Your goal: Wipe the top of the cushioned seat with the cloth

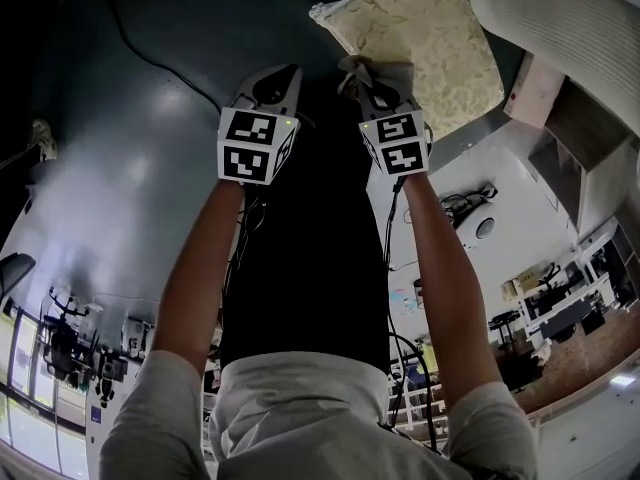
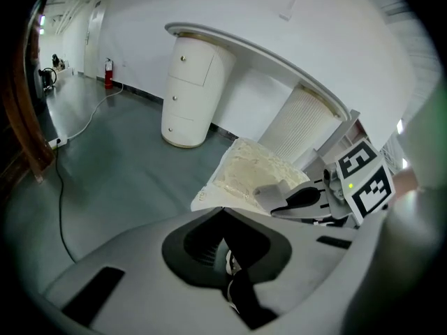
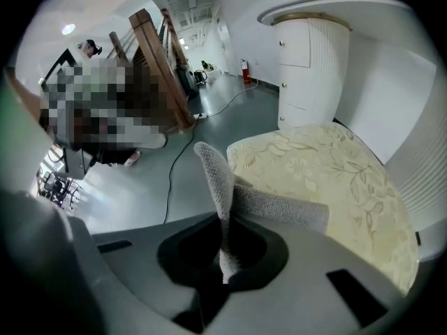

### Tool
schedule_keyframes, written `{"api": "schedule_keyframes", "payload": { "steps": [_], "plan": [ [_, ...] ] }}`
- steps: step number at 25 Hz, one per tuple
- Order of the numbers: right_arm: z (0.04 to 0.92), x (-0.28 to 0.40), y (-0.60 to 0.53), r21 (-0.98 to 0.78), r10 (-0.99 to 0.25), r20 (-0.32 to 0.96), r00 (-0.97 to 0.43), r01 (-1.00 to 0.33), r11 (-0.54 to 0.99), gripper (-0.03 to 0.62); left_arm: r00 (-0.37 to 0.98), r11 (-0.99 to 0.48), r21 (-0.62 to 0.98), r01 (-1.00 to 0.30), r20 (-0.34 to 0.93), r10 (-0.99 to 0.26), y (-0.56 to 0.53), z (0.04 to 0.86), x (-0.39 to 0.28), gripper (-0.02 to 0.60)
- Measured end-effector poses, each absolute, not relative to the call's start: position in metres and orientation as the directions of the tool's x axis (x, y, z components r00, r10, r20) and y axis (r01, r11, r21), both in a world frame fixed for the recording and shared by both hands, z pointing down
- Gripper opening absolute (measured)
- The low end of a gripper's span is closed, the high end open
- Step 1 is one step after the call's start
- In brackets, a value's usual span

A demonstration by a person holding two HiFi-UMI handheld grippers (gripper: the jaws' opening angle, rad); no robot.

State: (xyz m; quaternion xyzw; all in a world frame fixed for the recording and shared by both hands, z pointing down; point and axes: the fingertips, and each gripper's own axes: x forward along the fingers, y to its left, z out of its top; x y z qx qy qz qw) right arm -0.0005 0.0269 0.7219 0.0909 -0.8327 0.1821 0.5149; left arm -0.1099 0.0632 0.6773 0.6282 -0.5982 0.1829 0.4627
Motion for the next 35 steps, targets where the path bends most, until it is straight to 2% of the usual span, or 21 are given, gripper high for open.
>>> {"api": "schedule_keyframes", "payload": {
  "steps": [10, 15, 18, 22, 35],
  "plan": [
    [0.721, -0.03, 0.013, -0.229, 0.041, 0.871, -0.489, -0.33, 0.916, 0.02, 0.171, 0.173, 0.326, -0.929, 0.796, -0.581, 0.066, 0.672, -0.131, 0.012],
    [0.72, -0.043, 0.011, -0.298, 0.113, 0.851, -0.513, -0.293, 0.909, 0.02, 0.124, 0.244, 0.318, -0.916, 0.804, -0.581, 0.057, 0.661, -0.138, 0.012],
    [0.717, -0.046, 0.003, -0.306, 0.139, 0.844, -0.518, -0.253, 0.918, 0.02, 0.132, 0.232, 0.317, -0.92, 0.805, -0.578, 0.044, 0.66, -0.128, 0.013],
    [0.713, -0.042, -0.004, -0.367, 0.174, 0.817, -0.549, -0.264, 0.892, 0.02, 0.156, 0.202, 0.322, -0.925, 0.806, -0.57, 0.026, 0.663, -0.112, 0.012],
    [0.707, -0.012, -0.104, -0.339, 0.052, 0.813, -0.58, -0.398, 0.852, 0.02, 0.196, 0.145, 0.326, -0.934, 0.81, -0.553, -0.035, 0.671, -0.09, 0.013]
  ]
}}
